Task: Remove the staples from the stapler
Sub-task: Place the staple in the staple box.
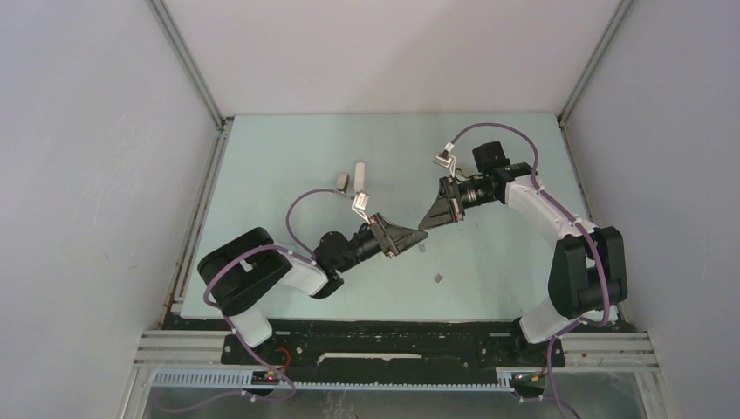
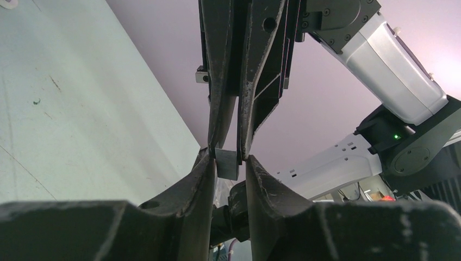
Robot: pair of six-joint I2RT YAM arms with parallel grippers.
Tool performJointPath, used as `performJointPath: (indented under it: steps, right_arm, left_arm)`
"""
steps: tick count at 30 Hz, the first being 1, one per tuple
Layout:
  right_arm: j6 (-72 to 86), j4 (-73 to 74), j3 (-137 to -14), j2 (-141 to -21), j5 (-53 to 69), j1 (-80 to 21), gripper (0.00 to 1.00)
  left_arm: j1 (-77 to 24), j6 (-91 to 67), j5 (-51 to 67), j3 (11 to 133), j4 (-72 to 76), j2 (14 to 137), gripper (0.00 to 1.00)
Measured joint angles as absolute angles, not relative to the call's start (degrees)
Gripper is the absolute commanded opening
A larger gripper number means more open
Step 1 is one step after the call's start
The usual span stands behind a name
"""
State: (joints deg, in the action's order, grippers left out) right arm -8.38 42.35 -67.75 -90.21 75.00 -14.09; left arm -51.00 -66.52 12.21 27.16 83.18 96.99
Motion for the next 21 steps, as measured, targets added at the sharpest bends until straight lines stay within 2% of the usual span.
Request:
performJointPath:
  steps: [21]
  right_arm:
    - [-8.38,42.35,-67.66,-90.24,75.07,-13.93,0.12]
  left_arm:
    - [-51.27,-66.63,12.25,27.16,83.42,97.19,0.34]
